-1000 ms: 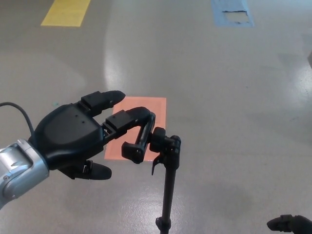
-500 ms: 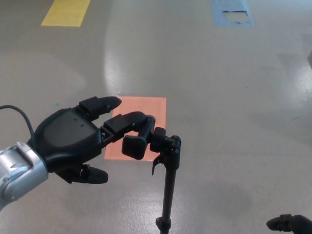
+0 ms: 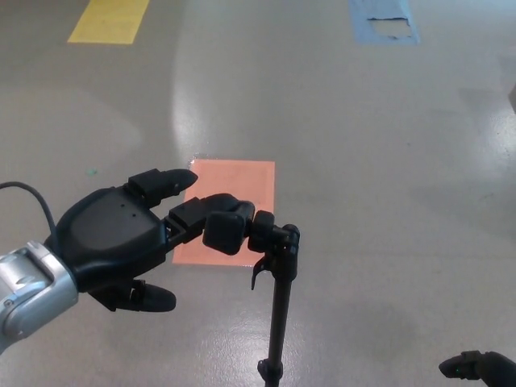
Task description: The robot uses its left hand to grab the top of a phone stand kept on the floor and tilt it upwards to adjust its angle
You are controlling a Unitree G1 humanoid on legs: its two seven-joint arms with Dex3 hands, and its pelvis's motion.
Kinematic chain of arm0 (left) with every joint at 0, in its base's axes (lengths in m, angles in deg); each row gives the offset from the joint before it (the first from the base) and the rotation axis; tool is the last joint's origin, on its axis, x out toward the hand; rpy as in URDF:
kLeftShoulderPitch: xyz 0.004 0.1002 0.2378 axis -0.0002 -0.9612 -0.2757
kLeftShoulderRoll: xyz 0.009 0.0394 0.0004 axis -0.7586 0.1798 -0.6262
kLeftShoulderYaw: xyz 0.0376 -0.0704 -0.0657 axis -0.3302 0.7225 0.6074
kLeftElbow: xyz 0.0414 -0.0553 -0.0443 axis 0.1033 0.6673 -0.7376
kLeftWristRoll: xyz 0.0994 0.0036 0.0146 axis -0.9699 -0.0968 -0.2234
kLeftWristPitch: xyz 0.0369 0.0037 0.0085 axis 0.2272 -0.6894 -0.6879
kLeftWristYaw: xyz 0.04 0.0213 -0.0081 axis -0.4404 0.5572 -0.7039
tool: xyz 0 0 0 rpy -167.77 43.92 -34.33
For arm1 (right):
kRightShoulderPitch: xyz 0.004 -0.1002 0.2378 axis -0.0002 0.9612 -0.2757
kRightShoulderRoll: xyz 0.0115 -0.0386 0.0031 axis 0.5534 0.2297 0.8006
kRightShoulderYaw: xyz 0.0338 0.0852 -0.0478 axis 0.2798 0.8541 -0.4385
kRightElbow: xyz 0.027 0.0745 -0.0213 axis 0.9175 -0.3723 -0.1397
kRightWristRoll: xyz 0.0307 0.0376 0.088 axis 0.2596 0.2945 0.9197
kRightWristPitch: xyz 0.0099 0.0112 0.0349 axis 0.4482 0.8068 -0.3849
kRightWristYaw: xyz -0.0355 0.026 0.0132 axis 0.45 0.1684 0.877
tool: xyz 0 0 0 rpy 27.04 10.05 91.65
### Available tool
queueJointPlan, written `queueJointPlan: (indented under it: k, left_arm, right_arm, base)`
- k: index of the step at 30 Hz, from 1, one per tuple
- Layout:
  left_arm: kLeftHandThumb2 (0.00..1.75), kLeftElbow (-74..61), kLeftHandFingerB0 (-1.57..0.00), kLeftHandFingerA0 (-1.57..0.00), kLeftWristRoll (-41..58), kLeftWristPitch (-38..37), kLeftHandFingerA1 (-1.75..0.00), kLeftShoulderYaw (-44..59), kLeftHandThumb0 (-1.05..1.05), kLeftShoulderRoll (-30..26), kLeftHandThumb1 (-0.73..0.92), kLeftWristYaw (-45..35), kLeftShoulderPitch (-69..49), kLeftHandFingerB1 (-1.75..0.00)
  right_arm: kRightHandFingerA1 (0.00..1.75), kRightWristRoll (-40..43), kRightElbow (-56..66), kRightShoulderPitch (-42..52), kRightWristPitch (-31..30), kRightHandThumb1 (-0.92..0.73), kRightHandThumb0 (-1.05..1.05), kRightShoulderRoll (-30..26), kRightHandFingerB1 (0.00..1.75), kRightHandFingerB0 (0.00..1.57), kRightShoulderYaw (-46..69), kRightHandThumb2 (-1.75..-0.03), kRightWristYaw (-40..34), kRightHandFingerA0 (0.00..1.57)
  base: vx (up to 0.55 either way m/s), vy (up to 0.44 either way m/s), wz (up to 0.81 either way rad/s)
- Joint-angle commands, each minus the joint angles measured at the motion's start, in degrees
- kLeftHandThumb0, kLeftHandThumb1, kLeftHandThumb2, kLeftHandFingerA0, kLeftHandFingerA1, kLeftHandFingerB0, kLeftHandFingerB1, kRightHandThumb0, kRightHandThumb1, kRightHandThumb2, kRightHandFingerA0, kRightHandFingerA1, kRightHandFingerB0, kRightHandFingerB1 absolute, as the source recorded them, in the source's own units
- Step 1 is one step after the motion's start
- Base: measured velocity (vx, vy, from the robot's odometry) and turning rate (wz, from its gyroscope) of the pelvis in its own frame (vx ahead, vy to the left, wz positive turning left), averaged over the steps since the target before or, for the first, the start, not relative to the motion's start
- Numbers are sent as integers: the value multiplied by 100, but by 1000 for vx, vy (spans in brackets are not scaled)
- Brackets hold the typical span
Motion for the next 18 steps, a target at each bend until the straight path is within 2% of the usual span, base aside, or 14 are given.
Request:
queueJointPlan:
  k: [1,4,6,8,18]
  left_arm:
    - [92,33,-7,-8,27,48,-15,33,-85,-38,59,-34,-58,-16]
    - [94,20,-3,-3,9,74,-16,25,-82,-26,59,-50,-65,-16]
    - [94,24,-3,-3,-25,81,-16,11,-82,-27,59,-51,-58,-16]
    - [89,59,-9,-10,44,51,-16,17,-85,12,58,-23,-84,-16]
    - [93,147,-6,-6,-16,-25,-17,-79,-85,24,59,-7,-144,-14]
  right_arm:
    - [36,-37,-8,-76,-22,-70,-53,-36,33,30,-29,-61,23,28]
    - [36,-25,-20,-103,-56,-70,-53,-30,33,30,-22,-61,26,29]
    - [36,-23,-21,-112,-59,-70,-53,-31,33,30,-20,-61,23,29]
    - [36,-40,-31,-116,-60,-70,-53,-33,33,30,-34,-61,15,29]
    - [36,-32,-35,-138,-106,-70,-52,-33,33,31,-39,-61,8,29]
  base:
    - [0,0,0]
    - [0,0,0]
    - [0,0,0]
    - [0,0,0]
    - [0,0,0]
